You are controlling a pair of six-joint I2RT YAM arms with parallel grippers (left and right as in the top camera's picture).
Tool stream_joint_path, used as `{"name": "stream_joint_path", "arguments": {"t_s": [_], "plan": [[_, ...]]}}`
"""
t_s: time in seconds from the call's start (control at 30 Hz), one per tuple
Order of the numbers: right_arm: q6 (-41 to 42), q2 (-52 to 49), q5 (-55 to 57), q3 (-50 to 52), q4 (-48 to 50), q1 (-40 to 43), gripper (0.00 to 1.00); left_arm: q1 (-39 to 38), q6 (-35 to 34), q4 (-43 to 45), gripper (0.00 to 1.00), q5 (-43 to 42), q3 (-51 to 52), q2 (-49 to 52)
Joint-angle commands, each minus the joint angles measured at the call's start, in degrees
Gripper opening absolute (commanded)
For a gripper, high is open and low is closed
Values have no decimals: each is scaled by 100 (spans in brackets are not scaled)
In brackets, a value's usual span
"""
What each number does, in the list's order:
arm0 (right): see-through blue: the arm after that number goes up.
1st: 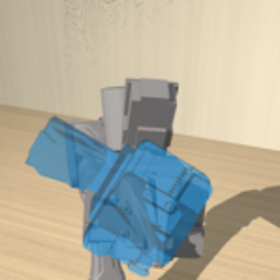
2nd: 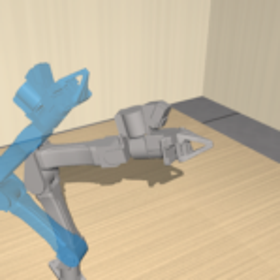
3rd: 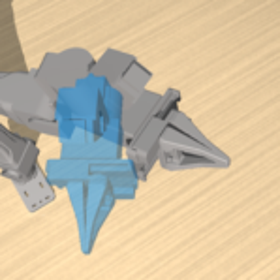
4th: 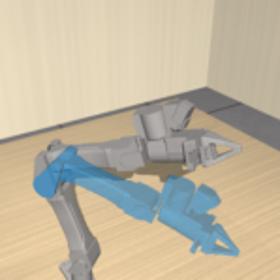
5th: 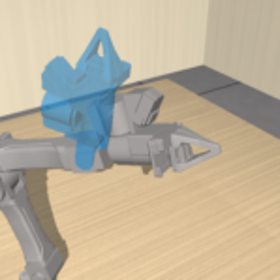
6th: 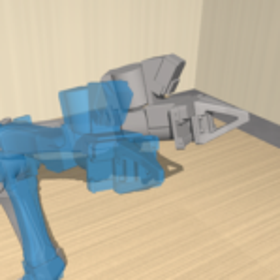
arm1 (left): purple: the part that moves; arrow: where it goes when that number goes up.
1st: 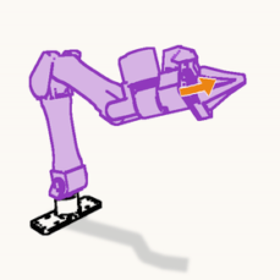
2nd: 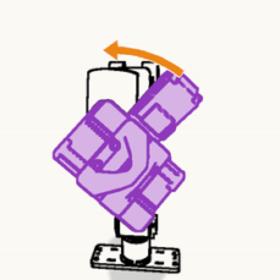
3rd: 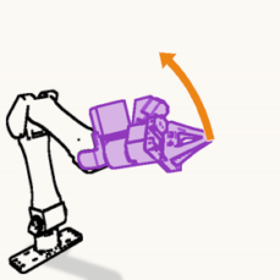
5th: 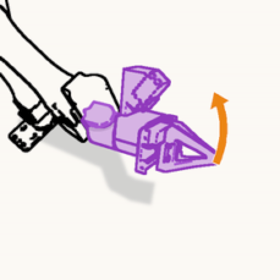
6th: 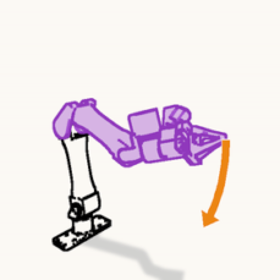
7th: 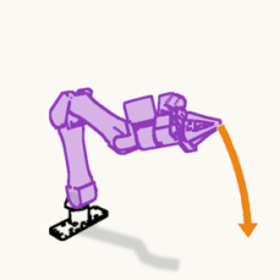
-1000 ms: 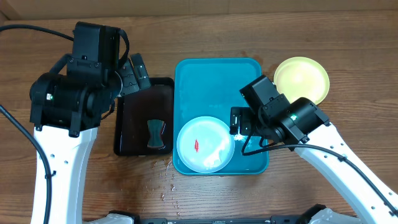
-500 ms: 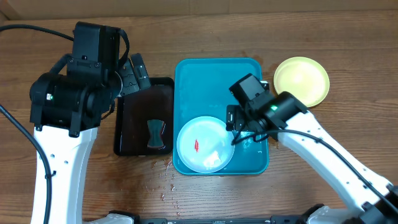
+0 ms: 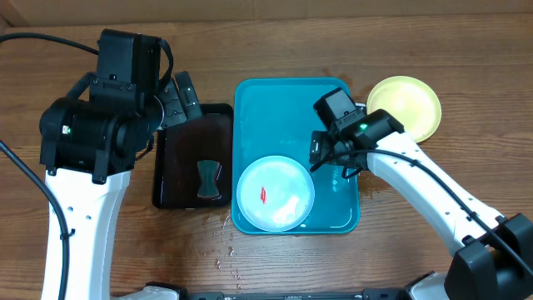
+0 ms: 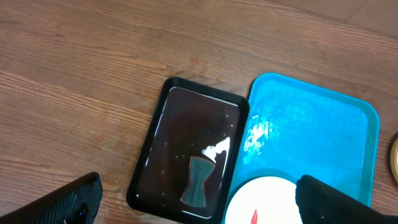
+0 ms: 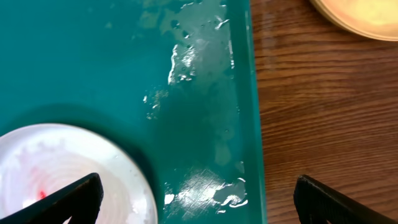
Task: Clean dirty plates on tray and stack at the side
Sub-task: 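Lower the right gripper to the white plate's right rim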
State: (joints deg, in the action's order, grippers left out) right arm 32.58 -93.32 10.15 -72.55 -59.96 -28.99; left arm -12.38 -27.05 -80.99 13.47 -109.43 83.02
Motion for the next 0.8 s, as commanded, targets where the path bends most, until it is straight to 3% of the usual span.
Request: {"name": "stream_joint_path", "arguments": {"t_s": [0.0, 0.37, 0.77], "plan": [[0, -11, 96, 22, 55, 146, 100, -39, 0, 20, 100, -39, -35, -52], [-566, -11, 76, 22, 343, 245, 100, -37, 0, 20, 100, -39, -33, -52], [-603, -24, 68, 39, 393, 245, 100, -39, 2, 20, 100, -39, -33, -52]]}}
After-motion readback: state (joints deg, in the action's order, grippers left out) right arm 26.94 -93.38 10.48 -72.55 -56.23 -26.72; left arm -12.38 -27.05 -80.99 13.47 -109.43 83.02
